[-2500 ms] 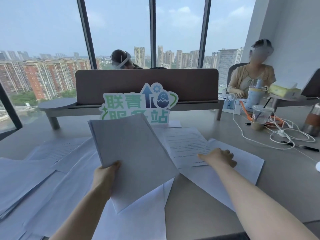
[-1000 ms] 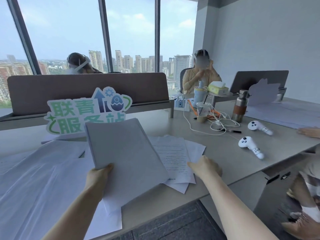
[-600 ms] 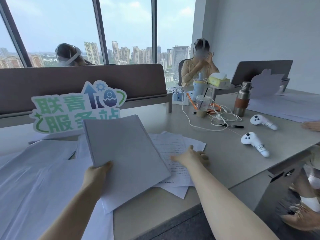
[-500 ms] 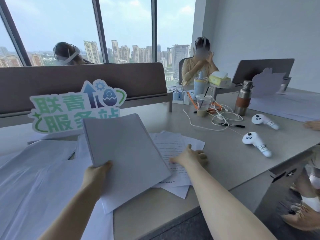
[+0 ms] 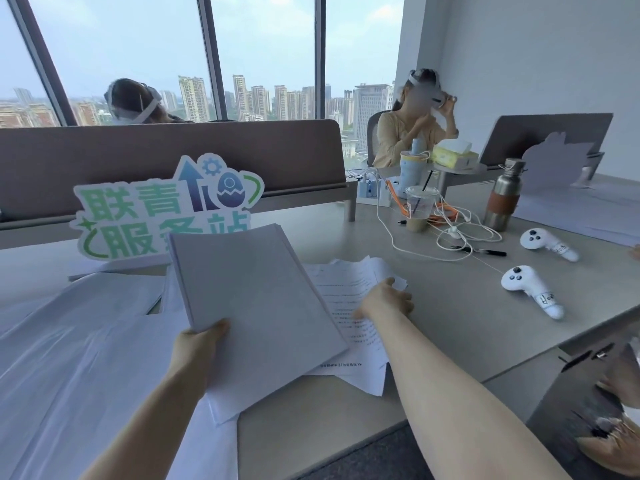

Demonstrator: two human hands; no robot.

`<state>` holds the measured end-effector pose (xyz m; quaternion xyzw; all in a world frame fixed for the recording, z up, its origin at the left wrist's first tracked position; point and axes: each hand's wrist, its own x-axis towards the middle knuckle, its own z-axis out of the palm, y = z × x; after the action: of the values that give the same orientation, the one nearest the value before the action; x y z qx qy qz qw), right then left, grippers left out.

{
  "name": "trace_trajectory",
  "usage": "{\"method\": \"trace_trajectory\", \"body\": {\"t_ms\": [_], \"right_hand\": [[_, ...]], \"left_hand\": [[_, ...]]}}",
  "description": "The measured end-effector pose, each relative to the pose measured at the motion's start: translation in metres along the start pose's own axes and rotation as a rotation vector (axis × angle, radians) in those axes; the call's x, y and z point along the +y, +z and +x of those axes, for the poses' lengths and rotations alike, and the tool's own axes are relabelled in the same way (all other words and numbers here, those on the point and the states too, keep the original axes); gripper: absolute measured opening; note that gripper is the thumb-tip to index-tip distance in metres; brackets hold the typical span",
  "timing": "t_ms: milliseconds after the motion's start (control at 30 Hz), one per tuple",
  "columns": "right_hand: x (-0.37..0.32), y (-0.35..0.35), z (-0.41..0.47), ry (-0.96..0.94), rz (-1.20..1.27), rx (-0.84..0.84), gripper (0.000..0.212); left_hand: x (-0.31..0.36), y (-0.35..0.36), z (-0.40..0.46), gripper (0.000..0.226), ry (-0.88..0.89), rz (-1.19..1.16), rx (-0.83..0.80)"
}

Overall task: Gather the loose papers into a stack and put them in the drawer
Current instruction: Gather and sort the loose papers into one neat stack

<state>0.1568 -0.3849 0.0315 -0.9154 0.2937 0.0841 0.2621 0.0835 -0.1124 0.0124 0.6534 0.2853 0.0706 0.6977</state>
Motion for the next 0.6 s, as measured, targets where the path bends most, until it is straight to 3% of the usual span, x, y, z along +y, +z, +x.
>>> {"method": "trace_trajectory", "body": {"t_ms": [267, 600], "right_hand": [[0.011, 0.001, -0.004, -0.258, 0.087, 0.071, 0.09], [0.021, -0.018, -0.026, -0.554, 0.459, 0.331, 0.082]], "left_hand": [[-0.001, -0.004, 0.001, 0.017, -0.01, -0.014, 0.0], [0.01, -0.019, -0.009, 0.022, 0.063, -0.097, 0.075]]}}
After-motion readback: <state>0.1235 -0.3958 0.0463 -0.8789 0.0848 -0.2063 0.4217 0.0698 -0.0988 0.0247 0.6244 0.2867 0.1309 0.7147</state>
